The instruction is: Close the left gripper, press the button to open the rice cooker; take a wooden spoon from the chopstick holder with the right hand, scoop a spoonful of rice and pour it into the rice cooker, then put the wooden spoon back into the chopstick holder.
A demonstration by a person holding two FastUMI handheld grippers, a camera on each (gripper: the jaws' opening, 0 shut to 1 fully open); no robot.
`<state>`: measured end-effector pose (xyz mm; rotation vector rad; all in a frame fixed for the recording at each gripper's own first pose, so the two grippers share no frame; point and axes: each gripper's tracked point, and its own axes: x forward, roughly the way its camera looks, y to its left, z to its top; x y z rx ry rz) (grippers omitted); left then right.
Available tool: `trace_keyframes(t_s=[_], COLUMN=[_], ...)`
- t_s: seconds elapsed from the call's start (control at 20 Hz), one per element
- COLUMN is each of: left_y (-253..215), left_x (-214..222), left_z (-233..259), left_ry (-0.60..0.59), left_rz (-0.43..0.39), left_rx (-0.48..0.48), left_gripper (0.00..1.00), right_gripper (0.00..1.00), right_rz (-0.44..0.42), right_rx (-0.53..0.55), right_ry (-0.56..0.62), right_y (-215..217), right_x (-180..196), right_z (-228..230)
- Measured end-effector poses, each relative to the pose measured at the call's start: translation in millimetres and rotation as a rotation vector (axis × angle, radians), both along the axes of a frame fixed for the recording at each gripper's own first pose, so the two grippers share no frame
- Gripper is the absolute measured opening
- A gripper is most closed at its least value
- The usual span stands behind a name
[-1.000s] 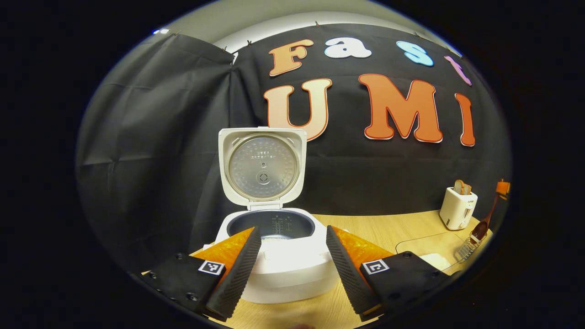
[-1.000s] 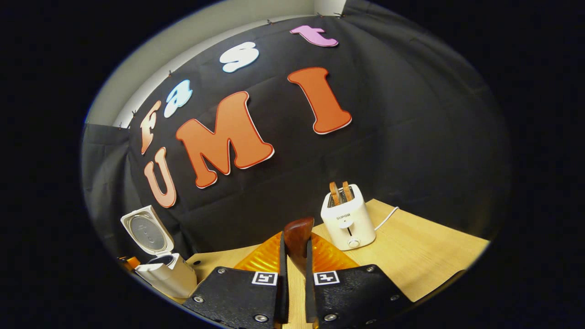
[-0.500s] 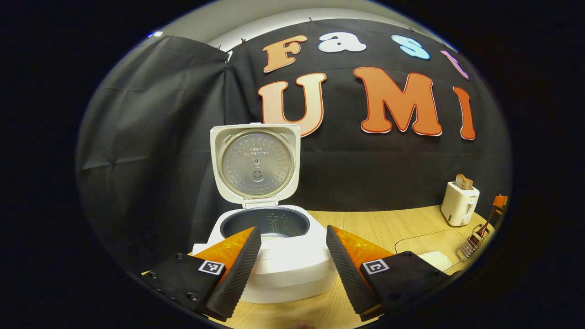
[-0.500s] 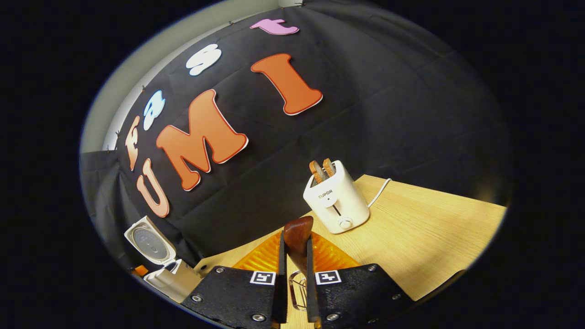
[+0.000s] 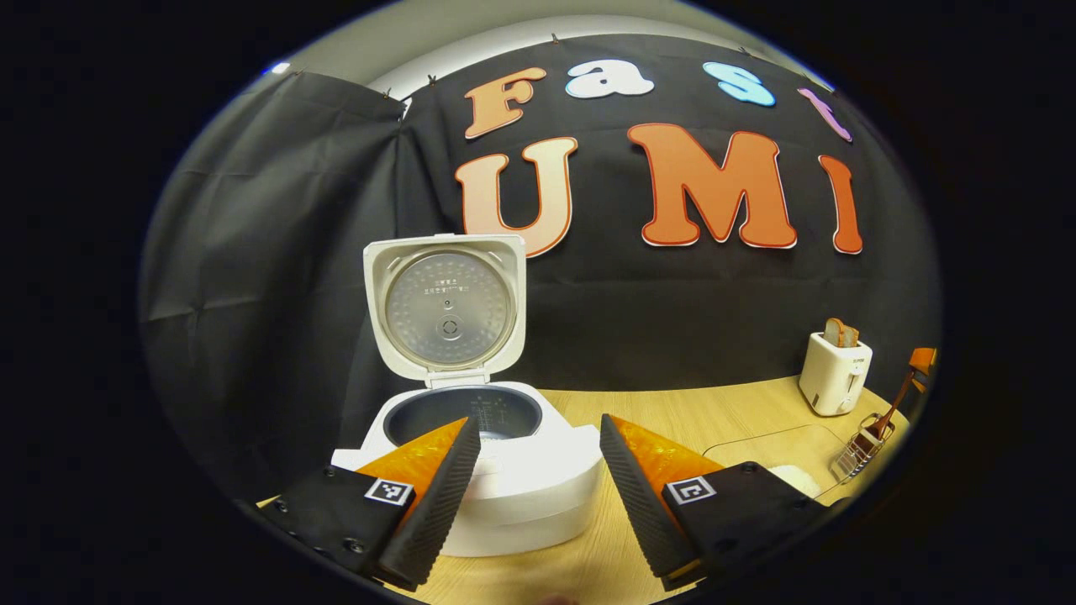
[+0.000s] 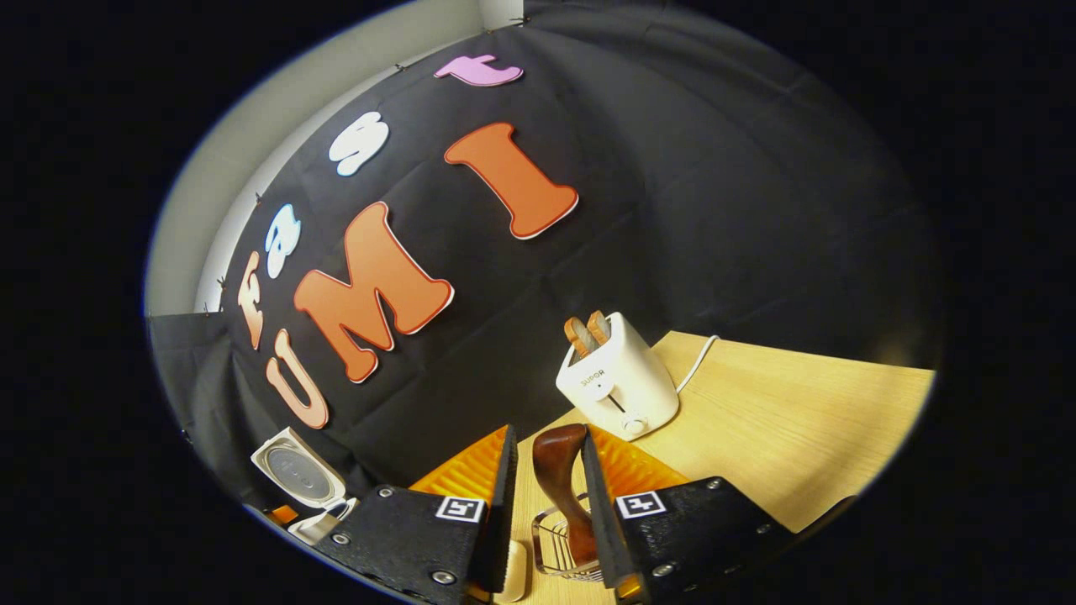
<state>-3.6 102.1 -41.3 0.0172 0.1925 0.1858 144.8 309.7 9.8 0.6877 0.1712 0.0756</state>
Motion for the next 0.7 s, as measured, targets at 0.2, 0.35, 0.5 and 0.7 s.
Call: trace_keyframes(t_s=[0.2,0.35,0.5,0.7], left_y=[-1.8,-0.9,7.2,29.1], left_x=[-0.1,-2.9,-0.9,11.2], left_z=[6.6,12.7,24.5,38.6], left_ry=[-0.015,-0.023,-0.035,-0.042], left_rz=[-0.009,-0.014,-0.01,0.004], left_rx=[-0.003,-0.006,0.012,0.007], left_gripper=[0.94,0.94,0.92,0.94], right_gripper=[0.6,0.71,0.82,0.74], right_rz=[-0.063,-0.09,-0.109,-0.102], right_rx=[-0.013,-0.055,-0.112,-0.2], right_ry=[-0.057,-0.097,-0.134,-0.159], right_y=[-14.2,-23.7,-30.8,-34.8], right_x=[9.5,12.1,14.2,11.4], right_z=[11.2,19.5,26.7,31.7])
